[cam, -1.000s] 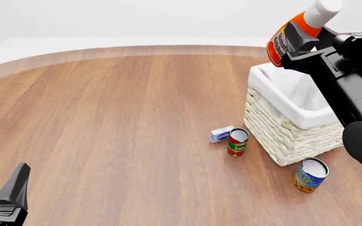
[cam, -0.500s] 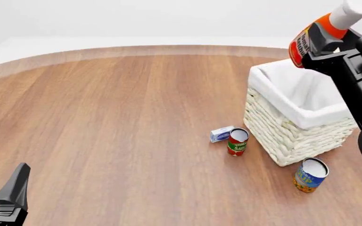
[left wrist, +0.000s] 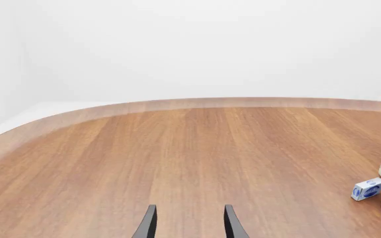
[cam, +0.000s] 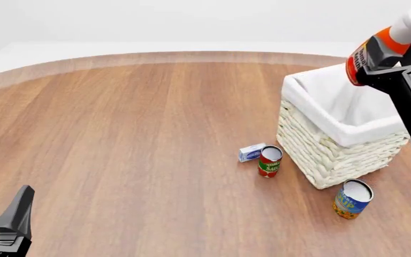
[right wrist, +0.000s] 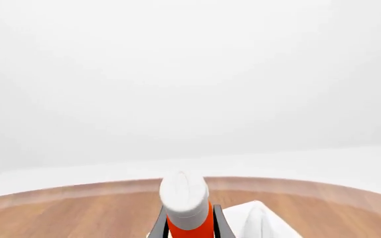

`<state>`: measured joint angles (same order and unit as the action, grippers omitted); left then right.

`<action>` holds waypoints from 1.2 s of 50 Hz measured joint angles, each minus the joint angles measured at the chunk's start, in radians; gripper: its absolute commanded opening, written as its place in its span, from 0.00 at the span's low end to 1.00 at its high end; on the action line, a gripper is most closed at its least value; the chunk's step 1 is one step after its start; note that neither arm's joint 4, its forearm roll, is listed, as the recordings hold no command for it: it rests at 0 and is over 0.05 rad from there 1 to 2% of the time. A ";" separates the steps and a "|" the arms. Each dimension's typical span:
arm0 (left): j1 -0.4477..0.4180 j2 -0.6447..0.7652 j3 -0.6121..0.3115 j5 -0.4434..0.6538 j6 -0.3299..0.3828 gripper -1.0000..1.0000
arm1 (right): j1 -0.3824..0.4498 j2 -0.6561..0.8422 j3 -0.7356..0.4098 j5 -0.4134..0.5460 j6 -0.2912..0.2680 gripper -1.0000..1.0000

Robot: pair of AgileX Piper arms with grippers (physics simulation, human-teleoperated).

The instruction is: Pick up the ketchup, and put it in the basket.

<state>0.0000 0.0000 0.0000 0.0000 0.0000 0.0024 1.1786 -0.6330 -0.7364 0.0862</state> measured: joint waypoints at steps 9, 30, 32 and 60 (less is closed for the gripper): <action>0.000 0.000 0.000 0.000 0.000 1.00 | -0.023 0.019 -0.005 0.010 -0.012 0.00; 0.000 0.000 0.000 0.000 0.000 1.00 | -0.038 -0.006 0.025 0.056 -0.051 0.00; 0.000 0.000 0.000 0.000 0.000 1.00 | -0.037 -0.008 0.026 0.061 -0.055 0.00; 0.000 0.000 0.000 0.000 0.000 1.00 | -0.024 0.055 0.007 0.080 -0.081 0.00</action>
<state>0.0000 0.0000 0.0000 0.0000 0.0000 -0.0217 1.2340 -0.6264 -0.6565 0.0057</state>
